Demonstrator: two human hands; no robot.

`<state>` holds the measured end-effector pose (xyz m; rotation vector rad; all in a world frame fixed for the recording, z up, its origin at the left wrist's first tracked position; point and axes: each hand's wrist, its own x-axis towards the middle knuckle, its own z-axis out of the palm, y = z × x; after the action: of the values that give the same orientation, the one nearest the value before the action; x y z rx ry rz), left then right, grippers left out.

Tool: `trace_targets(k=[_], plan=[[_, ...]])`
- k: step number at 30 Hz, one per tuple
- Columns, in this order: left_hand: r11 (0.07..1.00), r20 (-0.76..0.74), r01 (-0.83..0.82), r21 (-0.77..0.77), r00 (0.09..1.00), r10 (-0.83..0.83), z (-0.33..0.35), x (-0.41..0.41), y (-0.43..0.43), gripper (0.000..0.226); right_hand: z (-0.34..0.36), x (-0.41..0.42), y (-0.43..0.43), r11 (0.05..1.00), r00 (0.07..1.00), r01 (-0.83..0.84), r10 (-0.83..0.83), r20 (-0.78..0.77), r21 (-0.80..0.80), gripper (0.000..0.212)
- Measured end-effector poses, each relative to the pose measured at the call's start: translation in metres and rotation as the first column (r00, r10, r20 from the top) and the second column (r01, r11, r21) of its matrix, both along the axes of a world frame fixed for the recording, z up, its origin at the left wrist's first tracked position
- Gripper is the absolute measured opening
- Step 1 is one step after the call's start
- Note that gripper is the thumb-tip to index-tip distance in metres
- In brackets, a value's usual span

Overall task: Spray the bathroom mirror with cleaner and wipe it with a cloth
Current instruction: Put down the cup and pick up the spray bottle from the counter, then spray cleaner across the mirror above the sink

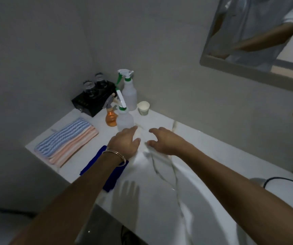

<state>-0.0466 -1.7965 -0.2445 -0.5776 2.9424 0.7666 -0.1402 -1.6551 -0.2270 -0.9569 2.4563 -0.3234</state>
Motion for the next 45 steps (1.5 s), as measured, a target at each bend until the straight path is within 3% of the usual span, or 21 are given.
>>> trace_targets(k=[8,12,19,25,31,34,39,42,45], plan=[[0.984,0.069,-0.116,-0.134,0.990,0.126,-0.046,-0.008,-0.111,0.056,-0.039,-0.046,-0.133,0.970,0.989,0.143,-0.130,0.077,-0.196,0.065],[0.980,0.129,-0.120,-0.158,0.981,0.141,-0.058,-0.014,-0.145,0.058,-0.050,-0.064,-0.176,0.903,0.969,0.245,-0.242,0.052,-0.353,0.046],[0.995,0.183,-0.087,0.049,0.980,0.077,-0.077,-0.026,-0.153,0.061,-0.062,-0.062,-0.178,0.818,0.922,0.380,-0.373,0.106,-0.432,0.030],[0.977,0.130,-0.018,0.213,0.991,-0.010,-0.075,-0.037,-0.133,0.070,-0.058,-0.036,-0.155,0.885,0.953,0.283,-0.303,0.004,-0.370,0.031],[0.957,0.086,0.083,0.279,0.990,-0.111,-0.062,-0.043,-0.097,0.086,-0.030,-0.015,-0.115,0.874,0.936,0.294,-0.345,-0.068,-0.387,0.029],[0.920,-0.020,0.153,0.360,0.988,-0.156,-0.040,-0.054,-0.071,0.076,-0.001,-0.015,-0.093,0.860,0.917,0.293,-0.376,-0.132,-0.418,0.031],[0.912,-0.164,0.137,0.386,0.983,-0.078,0.011,-0.075,-0.020,0.064,0.050,-0.014,-0.047,0.756,0.859,0.329,-0.489,-0.154,-0.565,0.035],[0.949,-0.227,0.170,0.264,0.968,-0.110,0.046,-0.084,0.010,0.052,0.084,-0.015,-0.018,0.625,0.814,0.343,-0.570,-0.110,-0.701,0.044],[0.945,-0.301,0.205,0.253,0.946,-0.124,0.084,-0.090,0.046,0.047,0.114,-0.017,0.015,0.511,0.787,0.353,-0.615,-0.046,-0.784,0.063]])
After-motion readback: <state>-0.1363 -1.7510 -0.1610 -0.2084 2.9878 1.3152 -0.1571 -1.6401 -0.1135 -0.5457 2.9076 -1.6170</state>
